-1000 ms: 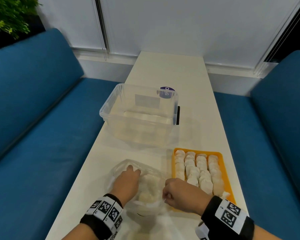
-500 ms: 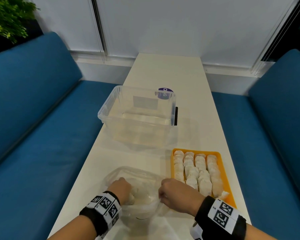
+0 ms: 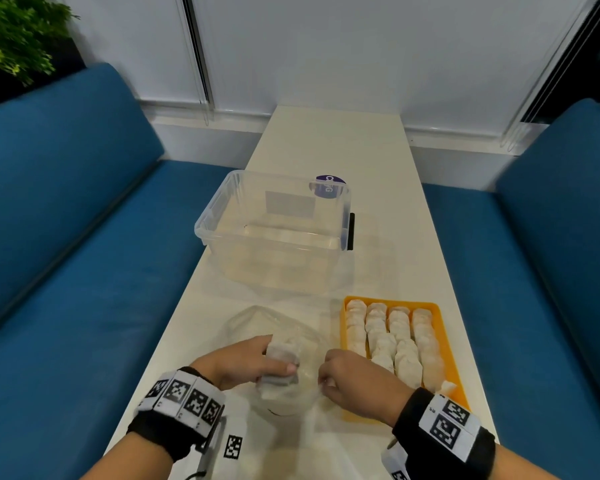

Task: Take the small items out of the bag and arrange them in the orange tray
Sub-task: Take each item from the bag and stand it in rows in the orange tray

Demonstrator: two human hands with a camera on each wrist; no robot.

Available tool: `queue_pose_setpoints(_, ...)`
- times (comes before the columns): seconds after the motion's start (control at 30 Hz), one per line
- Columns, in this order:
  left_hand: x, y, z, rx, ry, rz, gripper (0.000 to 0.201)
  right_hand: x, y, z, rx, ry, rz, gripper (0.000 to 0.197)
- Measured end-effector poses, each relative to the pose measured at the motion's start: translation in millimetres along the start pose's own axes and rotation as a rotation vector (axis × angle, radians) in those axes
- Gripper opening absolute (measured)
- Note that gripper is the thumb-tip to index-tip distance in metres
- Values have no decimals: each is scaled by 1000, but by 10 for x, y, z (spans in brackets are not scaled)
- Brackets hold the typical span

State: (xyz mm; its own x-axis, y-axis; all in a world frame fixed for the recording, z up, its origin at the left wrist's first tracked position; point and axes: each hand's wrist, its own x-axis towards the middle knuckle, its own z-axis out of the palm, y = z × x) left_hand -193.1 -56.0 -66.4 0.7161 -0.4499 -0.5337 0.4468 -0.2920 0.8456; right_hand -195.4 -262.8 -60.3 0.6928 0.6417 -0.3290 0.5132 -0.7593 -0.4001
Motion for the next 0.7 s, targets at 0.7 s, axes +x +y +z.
queue_pose_setpoints(0.7,-263,434,486,141,190,200,13,-114,-96,-535,900,319,102,23)
